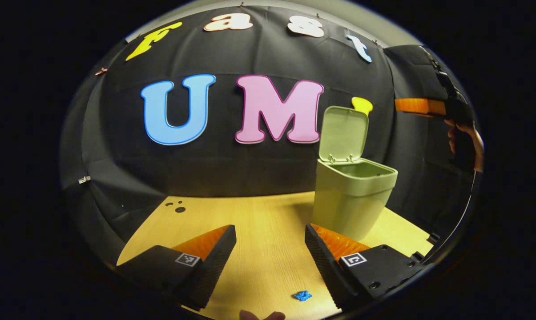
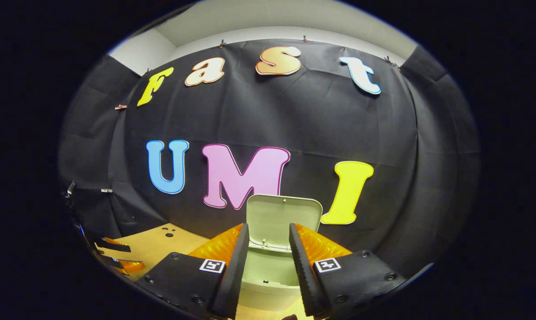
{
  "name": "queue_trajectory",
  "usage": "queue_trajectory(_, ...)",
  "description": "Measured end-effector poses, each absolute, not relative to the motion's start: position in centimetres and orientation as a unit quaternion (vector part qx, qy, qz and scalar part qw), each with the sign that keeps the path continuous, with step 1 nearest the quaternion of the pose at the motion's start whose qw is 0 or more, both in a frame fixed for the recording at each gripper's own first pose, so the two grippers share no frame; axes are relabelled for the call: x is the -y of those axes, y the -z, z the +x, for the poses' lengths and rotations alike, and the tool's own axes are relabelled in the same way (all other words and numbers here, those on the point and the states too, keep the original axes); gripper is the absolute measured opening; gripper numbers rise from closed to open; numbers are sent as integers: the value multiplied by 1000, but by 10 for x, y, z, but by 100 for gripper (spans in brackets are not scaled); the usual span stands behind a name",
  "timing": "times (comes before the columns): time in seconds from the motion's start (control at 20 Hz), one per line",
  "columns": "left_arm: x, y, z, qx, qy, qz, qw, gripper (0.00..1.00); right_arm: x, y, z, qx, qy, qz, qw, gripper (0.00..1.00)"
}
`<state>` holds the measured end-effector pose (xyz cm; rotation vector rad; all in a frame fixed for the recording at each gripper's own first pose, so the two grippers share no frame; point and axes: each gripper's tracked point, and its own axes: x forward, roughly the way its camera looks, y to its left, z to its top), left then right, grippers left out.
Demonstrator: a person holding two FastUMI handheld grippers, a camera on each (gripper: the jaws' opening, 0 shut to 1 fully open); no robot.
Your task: Press the lid of the desktop garbage bin to open it, pick up the crumpled paper on the desktop and throw it into the bin, then pick up the pop can on the desktop and drop it into the bin, and finally close the garbage bin lid.
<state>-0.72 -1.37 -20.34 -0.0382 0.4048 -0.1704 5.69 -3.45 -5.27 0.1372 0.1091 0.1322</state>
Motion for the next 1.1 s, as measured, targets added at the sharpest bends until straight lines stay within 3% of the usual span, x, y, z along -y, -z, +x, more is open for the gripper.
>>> queue_trajectory(0.1,23,229,-13,-223,101,-12,970,99,31,55,47,-60,-69,71,993,63)
queue_trajectory(0.6,65,363,-68,-363,175,32,915,96,43,71,16,-87,-63,33,994,65)
queue_trajectory(1.1,88,423,-88,-435,196,41,878,82,63,88,2,-116,-45,39,991,65)
